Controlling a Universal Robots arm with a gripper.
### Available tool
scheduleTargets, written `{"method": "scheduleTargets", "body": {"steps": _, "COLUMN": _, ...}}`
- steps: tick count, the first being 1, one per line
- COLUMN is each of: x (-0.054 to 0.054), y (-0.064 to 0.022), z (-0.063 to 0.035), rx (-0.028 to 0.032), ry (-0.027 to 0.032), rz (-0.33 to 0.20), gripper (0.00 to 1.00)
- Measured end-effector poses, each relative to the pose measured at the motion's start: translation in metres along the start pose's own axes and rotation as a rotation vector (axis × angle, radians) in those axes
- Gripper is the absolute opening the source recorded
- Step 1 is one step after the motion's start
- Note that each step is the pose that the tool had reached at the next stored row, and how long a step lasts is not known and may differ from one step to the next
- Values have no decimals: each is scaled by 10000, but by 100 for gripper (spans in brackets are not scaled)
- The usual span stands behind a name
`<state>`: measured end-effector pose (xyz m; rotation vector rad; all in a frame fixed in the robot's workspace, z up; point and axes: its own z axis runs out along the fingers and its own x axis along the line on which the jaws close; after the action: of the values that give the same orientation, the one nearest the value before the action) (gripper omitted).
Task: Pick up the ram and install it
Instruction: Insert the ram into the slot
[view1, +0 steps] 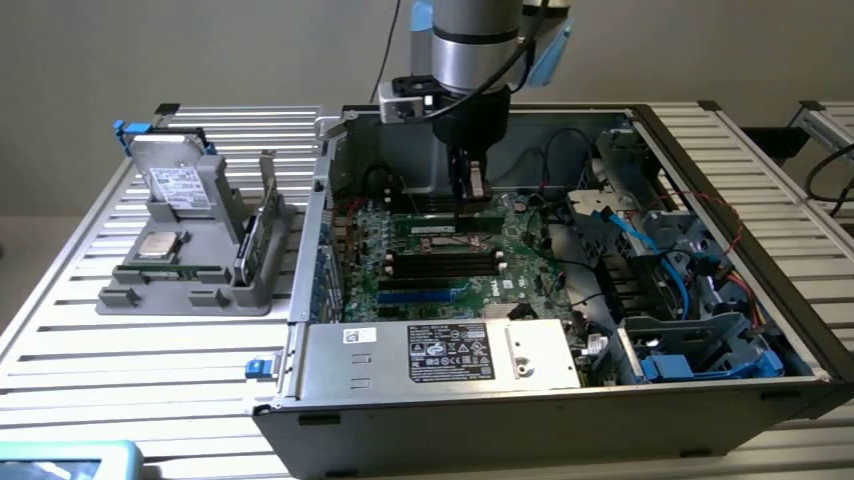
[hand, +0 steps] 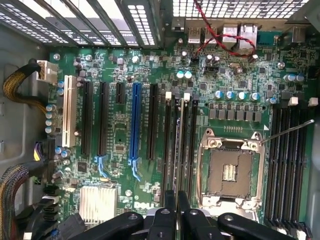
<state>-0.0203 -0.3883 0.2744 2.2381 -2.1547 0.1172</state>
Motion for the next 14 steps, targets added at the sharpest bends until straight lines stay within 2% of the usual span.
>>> {"method": "scheduleTargets", "body": {"steps": 14, "x": 30, "y": -4, "z": 38, "rx": -8, "ry": 7, "rz": 2, "gripper": 13}}
